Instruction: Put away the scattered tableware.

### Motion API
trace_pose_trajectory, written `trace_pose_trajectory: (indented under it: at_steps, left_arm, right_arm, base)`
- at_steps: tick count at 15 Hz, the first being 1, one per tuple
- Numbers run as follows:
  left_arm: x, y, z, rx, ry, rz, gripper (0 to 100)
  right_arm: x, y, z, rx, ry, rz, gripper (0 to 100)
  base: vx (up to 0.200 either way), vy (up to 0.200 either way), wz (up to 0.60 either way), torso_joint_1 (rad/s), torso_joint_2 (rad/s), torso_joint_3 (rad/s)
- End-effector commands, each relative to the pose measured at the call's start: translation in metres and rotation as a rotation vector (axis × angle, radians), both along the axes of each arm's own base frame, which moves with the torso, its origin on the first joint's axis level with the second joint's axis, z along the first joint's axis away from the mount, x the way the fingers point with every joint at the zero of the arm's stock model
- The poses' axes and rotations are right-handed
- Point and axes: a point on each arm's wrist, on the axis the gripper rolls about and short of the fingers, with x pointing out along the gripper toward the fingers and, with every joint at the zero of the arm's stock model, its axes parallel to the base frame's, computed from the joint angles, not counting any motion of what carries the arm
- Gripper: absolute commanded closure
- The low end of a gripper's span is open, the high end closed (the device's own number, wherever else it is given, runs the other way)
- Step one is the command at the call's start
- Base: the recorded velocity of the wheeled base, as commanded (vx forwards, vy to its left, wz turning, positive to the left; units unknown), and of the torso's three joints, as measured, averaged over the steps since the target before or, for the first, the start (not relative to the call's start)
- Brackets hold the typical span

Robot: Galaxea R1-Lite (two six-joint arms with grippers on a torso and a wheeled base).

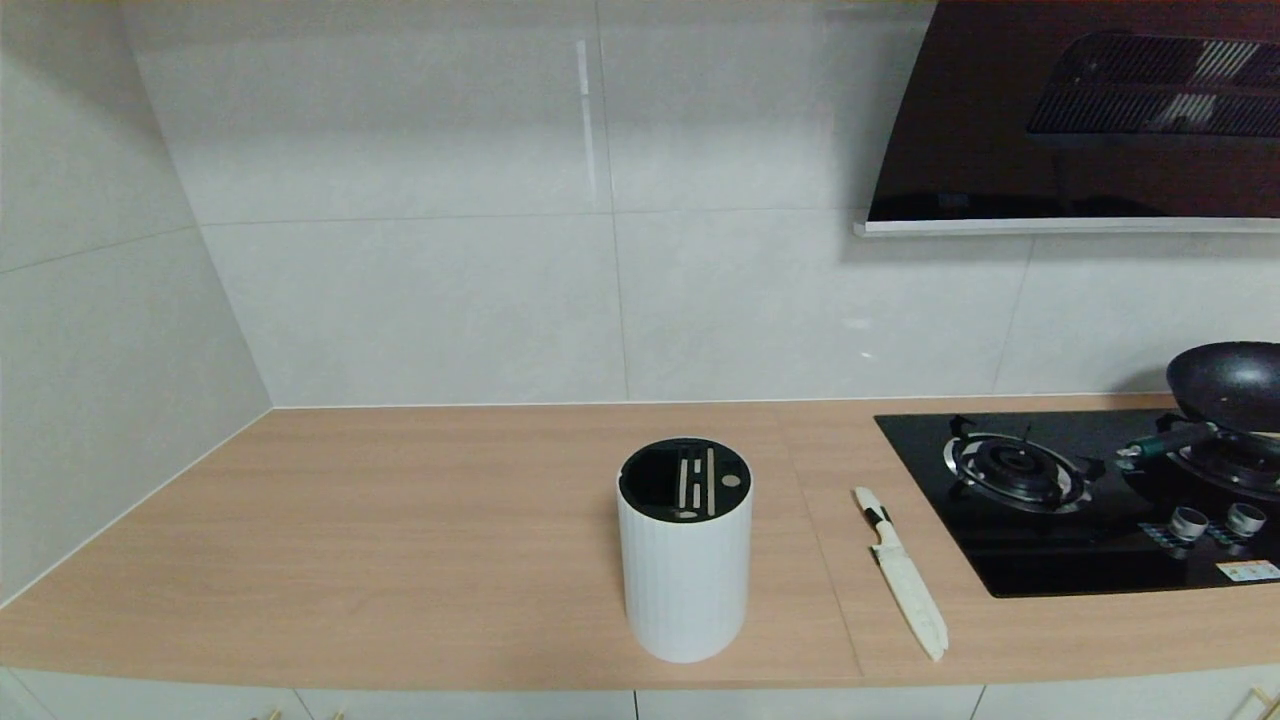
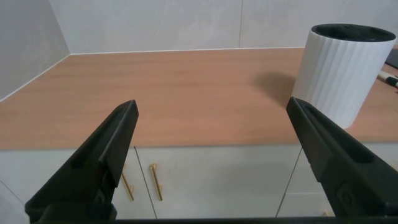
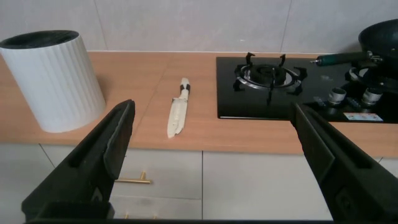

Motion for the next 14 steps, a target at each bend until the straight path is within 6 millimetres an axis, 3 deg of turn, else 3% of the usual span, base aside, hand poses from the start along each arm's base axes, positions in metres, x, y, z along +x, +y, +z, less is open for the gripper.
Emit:
trace_pose_trajectory:
  at_steps: [1, 6, 7, 8, 9, 11, 14]
  left_arm:
    - [0.000, 0.000, 0.000, 0.000, 0.000, 0.000, 0]
    - [0.000, 0.000, 0.000, 0.000, 0.000, 0.002, 0]
    - [0.000, 0.000, 0.000, 0.000, 0.000, 0.000, 0]
    - [0.000, 0.000, 0.000, 0.000, 0.000, 0.000, 0]
    - [0.000, 0.000, 0.000, 0.000, 0.000, 0.002, 0]
    - [0.000, 0.000, 0.000, 0.000, 0.000, 0.000, 0]
    - [0.000, 0.000, 0.000, 0.000, 0.000, 0.000, 0]
  right_arm:
    - [0.000, 0.000, 0.000, -0.002, 0.002, 0.002, 0]
    - [0.000, -0.001, 0.000, -0.022, -0.002, -0.038, 0]
    - [-0.001, -0.001, 0.007, -0.016, -0.028, -0.040, 0]
    - [-0.009, -0.001, 0.034, 0.003, -0.111, -0.032, 0]
    - [-0.011, -0.001, 0.049, 0.029, -0.116, 0.000, 0]
    - [0.006, 0.000, 0.060, 0.029, 0.018, 0.035, 0]
    - [0.057, 0.001, 0.084, 0.026, 0.282, 0.040, 0]
  base:
    - [0.000, 0.000, 0.00, 0.000, 0.00, 0.000]
    - [0.000, 0.000, 0.00, 0.000, 0.00, 0.000]
    - [0.000, 0.000, 0.00, 0.000, 0.00, 0.000]
    - [0.000, 0.000, 0.00, 0.000, 0.00, 0.000]
    - [0.000, 0.000, 0.00, 0.000, 0.00, 0.000]
    - [0.000, 0.000, 0.00, 0.000, 0.00, 0.000]
    - [0.000, 0.000, 0.00, 0.000, 0.00, 0.000]
